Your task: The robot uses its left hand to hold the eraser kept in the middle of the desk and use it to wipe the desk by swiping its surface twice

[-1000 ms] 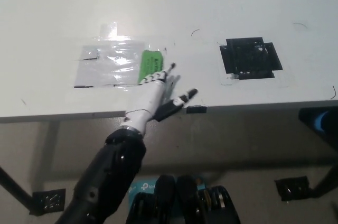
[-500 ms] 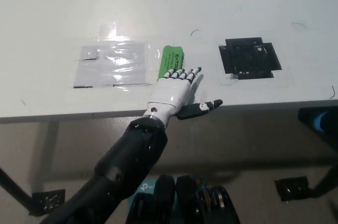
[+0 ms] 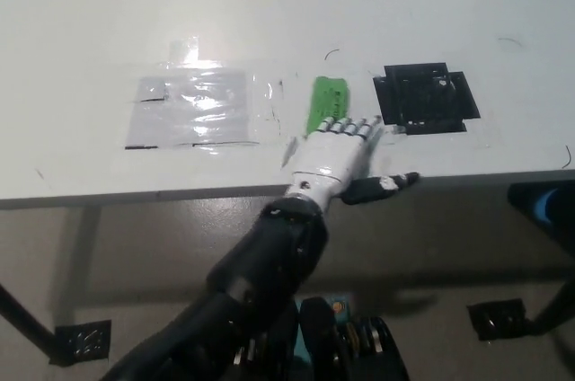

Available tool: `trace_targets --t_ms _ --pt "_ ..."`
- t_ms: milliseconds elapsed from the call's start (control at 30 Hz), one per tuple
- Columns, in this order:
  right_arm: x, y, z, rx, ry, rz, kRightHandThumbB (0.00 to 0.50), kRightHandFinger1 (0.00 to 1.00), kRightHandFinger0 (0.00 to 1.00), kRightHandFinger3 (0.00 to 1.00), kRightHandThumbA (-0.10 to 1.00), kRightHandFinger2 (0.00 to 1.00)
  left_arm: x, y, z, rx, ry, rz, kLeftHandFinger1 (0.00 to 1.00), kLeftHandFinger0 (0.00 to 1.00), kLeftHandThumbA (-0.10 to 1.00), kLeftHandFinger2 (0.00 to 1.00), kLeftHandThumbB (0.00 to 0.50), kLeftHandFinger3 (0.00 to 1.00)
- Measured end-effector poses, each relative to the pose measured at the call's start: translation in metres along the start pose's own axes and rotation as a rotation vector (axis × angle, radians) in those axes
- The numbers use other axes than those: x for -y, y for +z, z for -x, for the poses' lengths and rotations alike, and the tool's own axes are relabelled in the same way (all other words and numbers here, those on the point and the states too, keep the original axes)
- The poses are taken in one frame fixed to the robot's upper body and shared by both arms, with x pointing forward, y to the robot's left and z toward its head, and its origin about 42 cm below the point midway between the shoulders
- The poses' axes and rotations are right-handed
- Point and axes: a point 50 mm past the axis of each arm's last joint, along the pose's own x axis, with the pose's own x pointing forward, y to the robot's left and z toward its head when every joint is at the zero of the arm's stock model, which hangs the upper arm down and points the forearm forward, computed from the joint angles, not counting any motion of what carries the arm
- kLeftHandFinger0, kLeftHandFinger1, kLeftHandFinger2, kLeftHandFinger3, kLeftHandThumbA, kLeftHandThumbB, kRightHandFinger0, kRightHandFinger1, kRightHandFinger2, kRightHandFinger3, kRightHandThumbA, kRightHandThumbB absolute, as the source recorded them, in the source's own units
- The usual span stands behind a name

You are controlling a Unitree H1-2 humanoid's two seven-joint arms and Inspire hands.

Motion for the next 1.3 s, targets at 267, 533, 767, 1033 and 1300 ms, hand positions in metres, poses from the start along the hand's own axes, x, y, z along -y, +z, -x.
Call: trace_targets --t_ms 267,533,767,1033,1300 --pt "0.000 0.000 0.000 -0.004 0.000 0.006 0.281 1.00 1.00 1.00 1.00 1.00 0.008 0.039 -0.001 0.080 -0.015 -0.009 1.00 1.00 1.00 1.00 0.500 1.00" --pt "0.001 0.001 0.000 -0.011 -0.001 0.013 0.307 1.00 1.00 1.00 1.00 1.00 0.011 0.036 0.000 0.084 -0.026 -0.037 1.00 1.00 1.00 1.00 0.500 1.00" --pt "0.003 0.000 0.000 -0.014 -0.002 0.016 0.304 1.00 1.00 1.00 1.00 1.00 0.008 0.023 -0.001 0.070 -0.022 -0.062 1.00 1.00 1.00 1.00 0.500 1.00" --pt "0.005 0.001 0.000 -0.012 -0.007 0.016 0.267 1.00 1.00 1.00 1.00 1.00 0.003 -0.001 0.002 0.037 -0.010 -0.054 1.00 1.00 1.00 1.00 0.485 1.00" --pt "0.011 0.003 -0.001 -0.010 -0.023 0.011 0.277 1.00 1.00 1.00 1.00 1.00 -0.013 -0.071 0.012 -0.113 0.025 -0.007 1.00 1.00 1.00 1.00 0.497 1.00"
